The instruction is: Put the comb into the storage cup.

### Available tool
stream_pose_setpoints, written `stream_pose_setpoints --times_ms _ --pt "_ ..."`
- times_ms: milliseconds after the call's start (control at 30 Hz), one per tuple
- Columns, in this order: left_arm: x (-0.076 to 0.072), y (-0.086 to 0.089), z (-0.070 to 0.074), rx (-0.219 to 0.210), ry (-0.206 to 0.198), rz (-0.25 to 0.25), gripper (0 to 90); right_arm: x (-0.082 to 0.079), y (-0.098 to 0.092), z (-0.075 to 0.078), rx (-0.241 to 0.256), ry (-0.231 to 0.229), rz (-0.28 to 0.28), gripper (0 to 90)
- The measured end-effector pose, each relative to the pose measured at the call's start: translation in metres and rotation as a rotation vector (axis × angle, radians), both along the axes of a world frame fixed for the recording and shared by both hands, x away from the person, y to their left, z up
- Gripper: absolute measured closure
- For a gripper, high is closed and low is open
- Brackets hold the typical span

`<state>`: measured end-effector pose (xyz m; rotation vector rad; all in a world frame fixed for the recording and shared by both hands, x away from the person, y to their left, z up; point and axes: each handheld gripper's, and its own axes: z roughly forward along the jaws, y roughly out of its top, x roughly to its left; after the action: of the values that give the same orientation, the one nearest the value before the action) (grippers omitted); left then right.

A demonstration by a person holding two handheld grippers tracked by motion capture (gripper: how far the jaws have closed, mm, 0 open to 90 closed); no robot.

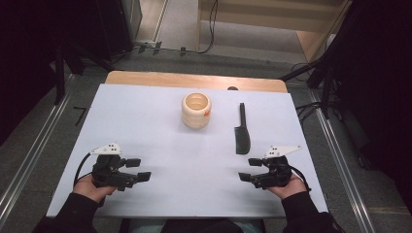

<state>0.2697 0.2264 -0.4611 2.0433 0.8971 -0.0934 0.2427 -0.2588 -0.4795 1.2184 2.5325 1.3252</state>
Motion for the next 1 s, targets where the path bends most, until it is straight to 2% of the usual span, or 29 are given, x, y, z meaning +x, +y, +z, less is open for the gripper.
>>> stream_pose_setpoints --times_ms 700,1000 --pt "0.0012 -0.0042 0.0004 0.025 -0.01 -0.022 23.4 0.0025 0.0002 0.0002 -0.006 -0.005 -0.018 22.6" --pt "0.002 -0.0029 0.0014 0.014 -0.01 -0.013 23.4 0.0032 0.001 0.0009 -0.003 -0.003 -0.011 22.6"
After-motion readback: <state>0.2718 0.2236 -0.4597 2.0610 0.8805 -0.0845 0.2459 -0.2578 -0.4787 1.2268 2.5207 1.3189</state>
